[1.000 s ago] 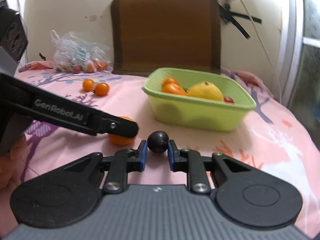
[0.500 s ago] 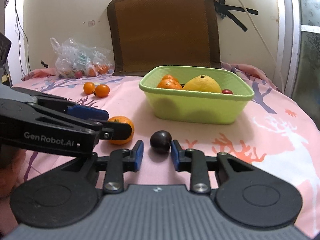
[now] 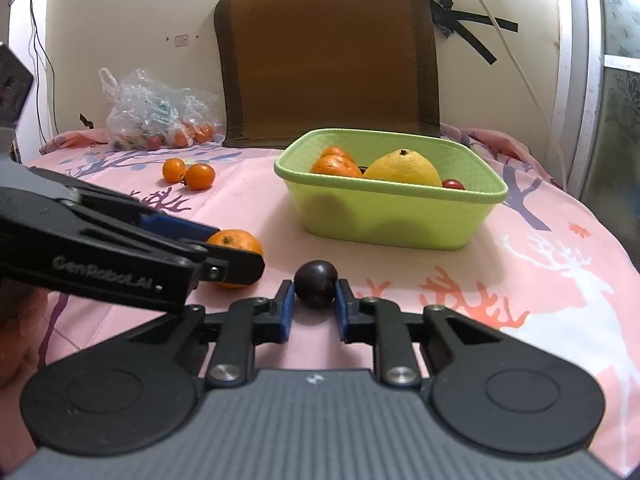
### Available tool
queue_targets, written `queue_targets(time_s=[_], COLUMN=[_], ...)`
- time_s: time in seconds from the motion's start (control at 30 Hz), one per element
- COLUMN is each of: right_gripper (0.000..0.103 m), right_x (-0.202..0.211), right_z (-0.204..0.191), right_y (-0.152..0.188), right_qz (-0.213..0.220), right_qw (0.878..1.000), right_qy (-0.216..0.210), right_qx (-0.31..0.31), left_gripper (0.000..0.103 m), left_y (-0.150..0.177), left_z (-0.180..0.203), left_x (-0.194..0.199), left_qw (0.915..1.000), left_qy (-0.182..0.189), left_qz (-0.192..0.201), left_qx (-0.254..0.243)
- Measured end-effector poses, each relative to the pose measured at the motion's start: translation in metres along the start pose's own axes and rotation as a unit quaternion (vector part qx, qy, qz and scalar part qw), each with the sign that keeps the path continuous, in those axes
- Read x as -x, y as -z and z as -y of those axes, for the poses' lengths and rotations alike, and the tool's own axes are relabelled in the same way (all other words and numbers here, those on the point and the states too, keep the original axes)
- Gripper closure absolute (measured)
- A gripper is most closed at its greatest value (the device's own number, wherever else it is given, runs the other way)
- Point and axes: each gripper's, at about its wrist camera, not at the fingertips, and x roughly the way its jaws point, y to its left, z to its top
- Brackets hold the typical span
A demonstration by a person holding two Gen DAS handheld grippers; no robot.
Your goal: Organize fruits
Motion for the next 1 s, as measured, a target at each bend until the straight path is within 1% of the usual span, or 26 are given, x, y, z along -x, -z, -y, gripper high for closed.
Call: queue_targets(time_s=[0.03, 0.1, 0.2, 0.33, 0.43, 0.5, 0.57, 0.7, 0.8, 0.87, 0.9, 1.0], right_gripper=[0.079, 0.079, 0.079, 0.079, 0.079, 0.079, 0.079, 0.079, 0.077, 0.075, 0.07, 0.071], right_x=[0.001, 0.003, 0.013, 0.024, 0.018, 0.006, -0.009, -0.041, -0.058, -0.065, -0.067, -0.062], right_z=[0.001, 0.007, 0.019, 0.037, 0.055, 0.071, 0.084, 0.102, 0.106, 0.112, 0.115, 0.122], right_y=[0.0, -0.001, -0.005, -0.023, -0.041, -0.051, -0.06, -0.065, -0.066, -0.063, -0.06, -0.057], right_qz=[0.001, 0.01, 0.041, 0.092, 0.11, 0.113, 0.106, 0.084, 0.076, 0.084, 0.088, 0.105], right_qw=[1.0, 1.0, 0.998, 0.994, 0.991, 0.989, 0.989, 0.988, 0.989, 0.986, 0.984, 0.979], right_qy=[-0.001, -0.003, -0.01, 0.002, 0.015, 0.017, 0.026, 0.027, 0.03, 0.036, 0.033, 0.031], right_qx=[-0.004, -0.021, -0.05, -0.067, -0.077, -0.09, -0.104, -0.123, -0.125, -0.141, -0.154, -0.174], left_gripper=[0.066, 0.067, 0.067, 0.067, 0.067, 0.067, 0.067, 0.067, 0.064, 0.063, 0.063, 0.063], left_y=[0.0, -0.002, -0.012, -0.042, -0.071, -0.089, -0.103, -0.121, -0.126, -0.128, -0.13, -0.133], left_z=[-0.003, -0.005, -0.01, -0.014, -0.015, -0.014, -0.014, -0.016, -0.015, -0.015, -0.018, -0.025], left_x=[-0.001, -0.001, 0.005, 0.012, 0.005, -0.008, -0.024, -0.067, -0.092, -0.099, -0.102, -0.092], left_qw=[0.9999, 0.9997, 0.9984, 0.9966, 0.9963, 0.9966, 0.9972, 0.9981, 0.9991, 0.9994, 0.9992, 0.9981], left_qy=[0.012, 0.02, 0.045, 0.062, 0.062, 0.057, 0.05, 0.046, 0.028, 0.015, 0.017, 0.026], left_qz=[-0.003, -0.003, 0.008, 0.041, 0.053, 0.057, 0.053, 0.024, 0.008, 0.007, 0.007, 0.027], left_qx=[0.009, 0.013, 0.034, 0.036, 0.028, 0.017, 0.016, 0.033, 0.031, 0.03, 0.035, 0.049])
